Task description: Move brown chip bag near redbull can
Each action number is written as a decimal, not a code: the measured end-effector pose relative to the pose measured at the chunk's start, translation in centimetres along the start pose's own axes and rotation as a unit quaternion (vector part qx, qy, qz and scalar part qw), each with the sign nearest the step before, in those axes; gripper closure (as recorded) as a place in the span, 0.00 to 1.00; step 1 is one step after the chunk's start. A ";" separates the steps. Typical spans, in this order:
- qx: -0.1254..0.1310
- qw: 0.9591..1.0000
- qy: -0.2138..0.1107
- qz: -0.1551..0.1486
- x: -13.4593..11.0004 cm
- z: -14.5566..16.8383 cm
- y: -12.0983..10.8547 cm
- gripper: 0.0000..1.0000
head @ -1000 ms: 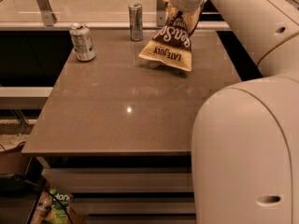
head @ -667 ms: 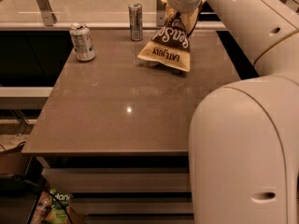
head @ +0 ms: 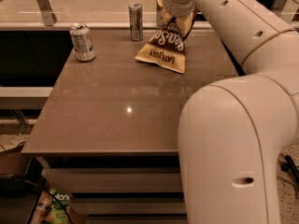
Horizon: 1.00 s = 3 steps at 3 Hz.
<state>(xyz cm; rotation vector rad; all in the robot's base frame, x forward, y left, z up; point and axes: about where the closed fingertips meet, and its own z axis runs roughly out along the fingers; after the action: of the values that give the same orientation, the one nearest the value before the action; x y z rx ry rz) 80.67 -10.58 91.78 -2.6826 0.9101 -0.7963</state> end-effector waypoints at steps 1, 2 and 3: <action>-0.001 1.000 -0.002 -0.001 -0.1 0.3 0.0 0.83; -0.003 1.000 -0.003 -0.002 -0.3 0.6 0.0 0.59; -0.005 1.000 -0.005 -0.002 -0.4 1.0 0.1 0.36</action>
Offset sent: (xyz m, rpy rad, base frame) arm 0.0007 0.0006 -0.0030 -0.0010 0.0039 0.0010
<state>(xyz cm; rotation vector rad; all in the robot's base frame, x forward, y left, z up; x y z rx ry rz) 80.87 -10.37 90.76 -2.6949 0.9083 -0.7810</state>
